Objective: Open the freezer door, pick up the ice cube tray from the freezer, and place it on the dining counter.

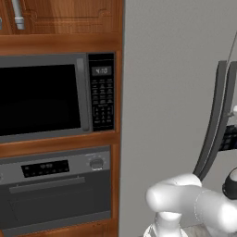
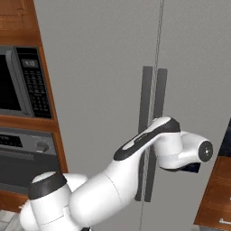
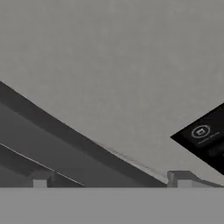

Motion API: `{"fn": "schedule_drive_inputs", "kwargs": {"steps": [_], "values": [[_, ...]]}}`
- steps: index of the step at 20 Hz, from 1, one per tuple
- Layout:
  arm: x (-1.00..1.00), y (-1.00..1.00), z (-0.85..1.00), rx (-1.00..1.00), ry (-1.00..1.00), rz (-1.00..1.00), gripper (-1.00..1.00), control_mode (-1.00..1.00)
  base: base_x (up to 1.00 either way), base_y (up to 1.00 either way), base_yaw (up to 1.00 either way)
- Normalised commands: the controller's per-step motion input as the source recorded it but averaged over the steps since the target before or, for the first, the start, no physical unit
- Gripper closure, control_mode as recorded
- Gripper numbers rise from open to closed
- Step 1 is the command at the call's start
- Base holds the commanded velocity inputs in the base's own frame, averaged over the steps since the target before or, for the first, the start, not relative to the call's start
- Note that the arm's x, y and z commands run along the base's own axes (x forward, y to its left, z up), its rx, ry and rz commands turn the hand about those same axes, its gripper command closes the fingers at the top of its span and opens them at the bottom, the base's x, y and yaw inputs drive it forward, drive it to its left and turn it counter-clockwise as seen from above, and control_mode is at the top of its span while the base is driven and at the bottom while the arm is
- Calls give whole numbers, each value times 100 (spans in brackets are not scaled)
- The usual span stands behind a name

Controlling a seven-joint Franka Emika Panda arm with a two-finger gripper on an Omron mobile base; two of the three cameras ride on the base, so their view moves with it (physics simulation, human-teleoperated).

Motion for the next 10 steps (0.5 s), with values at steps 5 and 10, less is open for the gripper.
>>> {"fn": "schedule_drive_inputs", "kwargs": {"steps": [5, 10], "values": [[32, 8, -50, 0, -13, 1, -100, -100, 0, 0, 0], [1, 58, -3, -3, -25, 8, -100, -100, 0, 0, 0]]}}
